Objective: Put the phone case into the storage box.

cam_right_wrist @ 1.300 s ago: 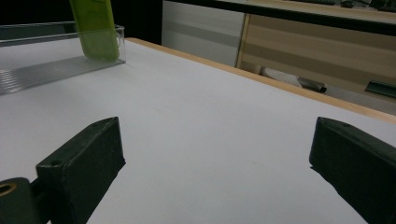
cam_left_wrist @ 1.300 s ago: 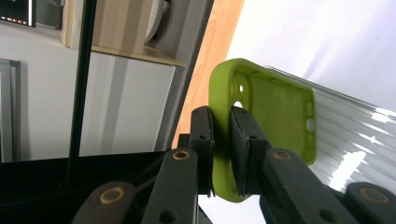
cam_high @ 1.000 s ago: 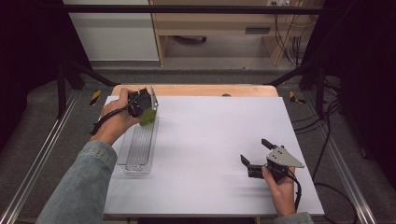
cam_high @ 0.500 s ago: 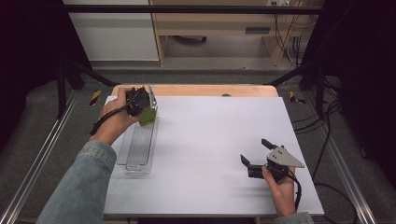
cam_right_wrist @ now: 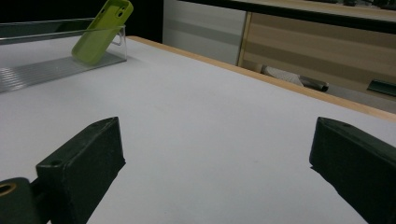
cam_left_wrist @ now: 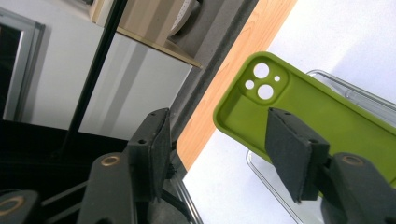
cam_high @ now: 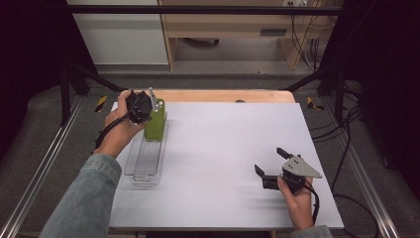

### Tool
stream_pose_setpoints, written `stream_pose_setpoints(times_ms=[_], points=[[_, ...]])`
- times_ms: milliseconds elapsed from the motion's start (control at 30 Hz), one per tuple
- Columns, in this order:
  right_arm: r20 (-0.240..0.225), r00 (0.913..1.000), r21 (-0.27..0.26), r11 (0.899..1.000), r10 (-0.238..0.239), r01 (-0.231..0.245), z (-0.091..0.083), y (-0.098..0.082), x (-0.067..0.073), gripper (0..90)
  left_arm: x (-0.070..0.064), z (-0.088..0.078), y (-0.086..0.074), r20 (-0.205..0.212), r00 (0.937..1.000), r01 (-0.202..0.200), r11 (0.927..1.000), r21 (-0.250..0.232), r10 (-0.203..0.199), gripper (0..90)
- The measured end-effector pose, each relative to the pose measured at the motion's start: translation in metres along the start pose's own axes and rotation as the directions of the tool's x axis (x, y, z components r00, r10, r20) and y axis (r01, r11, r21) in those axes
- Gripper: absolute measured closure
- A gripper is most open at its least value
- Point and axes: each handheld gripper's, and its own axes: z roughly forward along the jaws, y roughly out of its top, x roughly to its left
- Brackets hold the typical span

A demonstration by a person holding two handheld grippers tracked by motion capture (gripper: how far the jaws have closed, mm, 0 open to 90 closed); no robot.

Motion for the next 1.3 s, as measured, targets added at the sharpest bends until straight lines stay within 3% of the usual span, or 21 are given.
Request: stream_pose_setpoints(times_ms=[400, 533, 933, 1000, 1233, 1300], points=[[0.0, 1.0, 0.001, 1.0, -0.005, 0.005, 0.0, 0.0, 0.001, 3.3, -0.006, -0.004, -0.006, 0.026, 0.9938, 0.108, 0.994, -0.018, -0.108, 27.6], [0.0, 1.0, 0.001, 1.0, -0.005, 0.005, 0.001, 0.0, 0.001, 3.3, -0.008, -0.007, -0.005, 0.048, 0.9829, 0.18, 0.9828, -0.041, -0.178, 23.4], [0.0, 1.0, -0.001, 1.0, -0.003, 0.003, 0.001, 0.0, 0.001, 3.3, -0.014, -0.013, 0.003, 0.084, 0.9594, 0.275, 0.9595, -0.062, -0.269, 10.9], [-0.001, 1.0, -0.002, 1.0, -0.002, 0.002, 0.001, 0.0, 0.001, 3.3, -0.016, -0.015, 0.003, 0.104, 0.9509, 0.299, 0.9519, -0.066, -0.292, 10.6], [-0.004, 0.9999, -0.011, 1.0, 0.015, -0.015, 0.0, 0.0, 0.001, 3.3, -0.025, -0.022, 0.003, 0.194, 0.8918, 0.43, 0.8987, -0.085, -0.409, 9.7], [-0.002, 0.9999, -0.01, 1.0, 0.016, -0.016, 0.0, 0.001, 0.001, 3.3, -0.027, -0.024, 0.004, 0.208, 0.8803, 0.451, 0.8879, -0.09, -0.426, 9.4]])
